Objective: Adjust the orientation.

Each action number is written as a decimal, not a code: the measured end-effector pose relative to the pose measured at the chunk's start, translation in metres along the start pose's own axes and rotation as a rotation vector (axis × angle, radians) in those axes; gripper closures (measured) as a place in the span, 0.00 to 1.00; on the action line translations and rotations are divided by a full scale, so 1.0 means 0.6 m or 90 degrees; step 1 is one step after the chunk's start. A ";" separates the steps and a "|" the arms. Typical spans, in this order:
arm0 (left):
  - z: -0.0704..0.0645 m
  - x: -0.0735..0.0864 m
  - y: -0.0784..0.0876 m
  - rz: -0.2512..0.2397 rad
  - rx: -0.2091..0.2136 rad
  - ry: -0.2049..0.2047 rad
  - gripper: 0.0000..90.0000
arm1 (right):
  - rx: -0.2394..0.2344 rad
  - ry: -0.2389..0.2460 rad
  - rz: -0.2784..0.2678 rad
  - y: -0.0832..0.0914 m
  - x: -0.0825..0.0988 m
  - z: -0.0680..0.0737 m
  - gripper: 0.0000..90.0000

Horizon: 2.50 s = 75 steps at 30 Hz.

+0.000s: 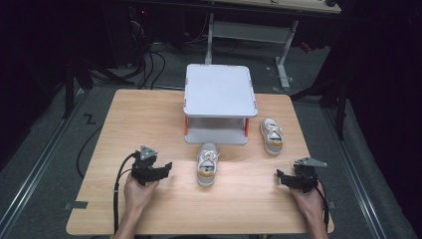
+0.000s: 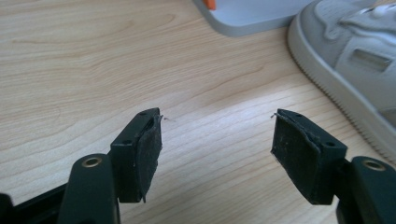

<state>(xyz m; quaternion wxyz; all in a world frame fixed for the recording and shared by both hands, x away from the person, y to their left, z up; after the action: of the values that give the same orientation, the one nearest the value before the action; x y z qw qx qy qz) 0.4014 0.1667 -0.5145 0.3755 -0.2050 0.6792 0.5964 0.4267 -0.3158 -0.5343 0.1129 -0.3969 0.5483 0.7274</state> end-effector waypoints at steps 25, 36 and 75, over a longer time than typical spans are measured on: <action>0.008 0.030 -0.028 0.001 -0.064 -0.025 0.40 | -0.066 0.057 -0.127 0.046 -0.117 0.048 0.70; 0.007 0.030 -0.028 0.002 -0.064 -0.025 0.38 | -0.058 0.031 -0.053 -0.018 -0.193 0.039 0.73; 0.014 0.029 -0.028 0.002 -0.076 -0.010 0.41 | 0.021 0.036 0.103 -0.080 -0.210 0.038 0.88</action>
<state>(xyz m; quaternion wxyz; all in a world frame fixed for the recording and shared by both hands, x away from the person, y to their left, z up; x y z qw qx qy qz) 0.4047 0.1745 -0.5389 0.3671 -0.2213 0.6396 0.6381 0.5284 -0.2437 -0.4777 0.0448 -0.3694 0.5935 0.7137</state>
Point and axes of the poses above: each handheld gripper's, and its own axes: y roughly backward along the jaws, x roughly out of its underside, z roughly to its left, the point moved 5 cm from there along -y, roughly forward along the jaws, and after that the axes turned 8 degrees about -x, right-handed, at the moved point
